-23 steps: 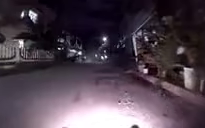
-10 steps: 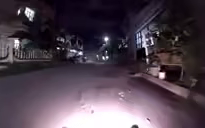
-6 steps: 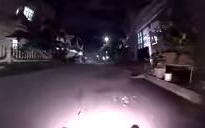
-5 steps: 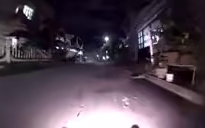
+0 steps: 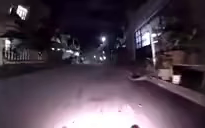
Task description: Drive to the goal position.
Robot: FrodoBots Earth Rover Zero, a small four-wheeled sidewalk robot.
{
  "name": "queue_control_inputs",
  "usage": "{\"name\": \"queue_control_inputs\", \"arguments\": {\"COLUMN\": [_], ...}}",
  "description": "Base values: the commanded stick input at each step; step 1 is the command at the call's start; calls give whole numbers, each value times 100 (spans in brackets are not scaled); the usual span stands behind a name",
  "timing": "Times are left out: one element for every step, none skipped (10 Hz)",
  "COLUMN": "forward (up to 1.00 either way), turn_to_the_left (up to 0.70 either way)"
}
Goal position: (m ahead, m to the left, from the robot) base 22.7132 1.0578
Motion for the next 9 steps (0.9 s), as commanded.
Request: {"name": "queue_control_inputs", "arguments": {"forward": [70, 70, 70, 70, 70, 70, 70, 70, 70], "turn_to_the_left": [0, 0, 0, 0, 0, 0, 0, 0, 0]}}
